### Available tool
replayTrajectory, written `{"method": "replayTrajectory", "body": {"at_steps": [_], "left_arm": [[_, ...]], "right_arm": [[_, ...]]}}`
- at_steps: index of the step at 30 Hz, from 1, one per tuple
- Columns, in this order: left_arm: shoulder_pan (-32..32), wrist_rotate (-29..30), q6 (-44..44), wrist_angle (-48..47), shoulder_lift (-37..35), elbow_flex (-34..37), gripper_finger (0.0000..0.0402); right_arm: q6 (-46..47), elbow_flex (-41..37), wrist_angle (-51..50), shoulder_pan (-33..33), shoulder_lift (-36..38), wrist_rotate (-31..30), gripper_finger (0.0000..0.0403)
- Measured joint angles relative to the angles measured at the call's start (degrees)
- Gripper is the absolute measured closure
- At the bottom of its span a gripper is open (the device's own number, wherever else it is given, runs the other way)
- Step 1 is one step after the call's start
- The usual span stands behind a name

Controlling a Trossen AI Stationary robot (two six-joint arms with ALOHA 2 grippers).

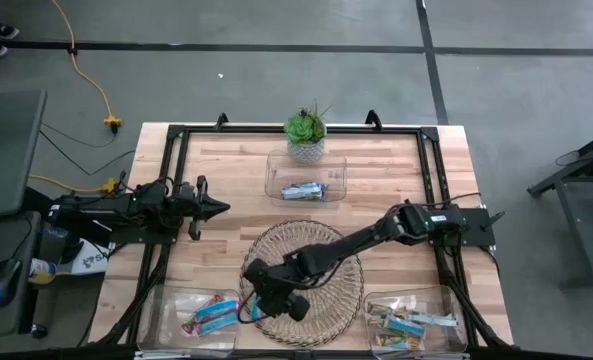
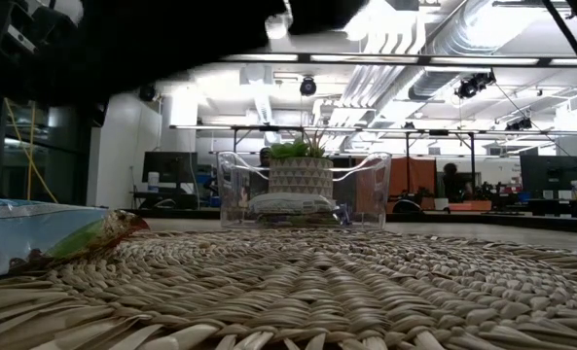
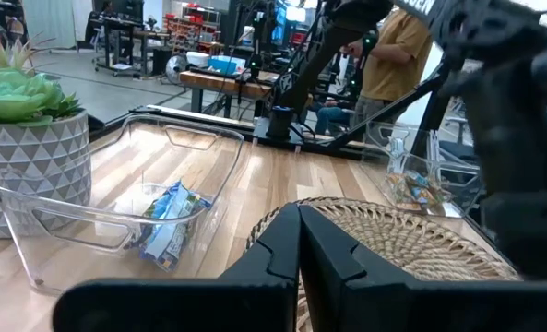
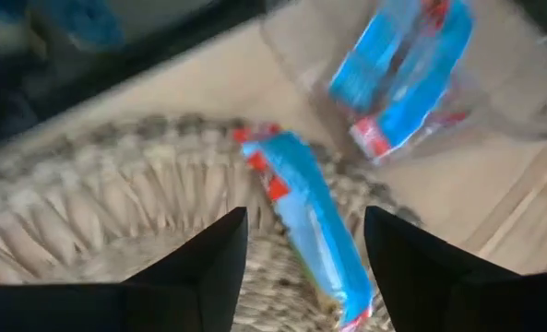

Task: Pick and place Granola Bars by type
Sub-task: Put the red granola bar into the bottom left transparent bin

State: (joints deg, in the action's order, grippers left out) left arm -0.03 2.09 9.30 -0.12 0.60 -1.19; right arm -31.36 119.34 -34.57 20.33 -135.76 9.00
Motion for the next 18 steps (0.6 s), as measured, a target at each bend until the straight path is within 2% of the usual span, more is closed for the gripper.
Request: {"method": "replayTrajectory", "body": {"at_steps": [10, 18], "left_arm": [[0.0, 0.0, 0.0, -0.02, 0.0, -0.01, 0.0401], [0.0, 0.0, 0.0, -0.02, 0.0, 0.0, 0.0401]], "right_arm": [[-2.4, -9.02, 9.4, 1.49, -0.02, -11.67, 0.0176], [-2.31, -12.54, 13.84, 1.97, -0.02, -11.99, 0.0175]]}}
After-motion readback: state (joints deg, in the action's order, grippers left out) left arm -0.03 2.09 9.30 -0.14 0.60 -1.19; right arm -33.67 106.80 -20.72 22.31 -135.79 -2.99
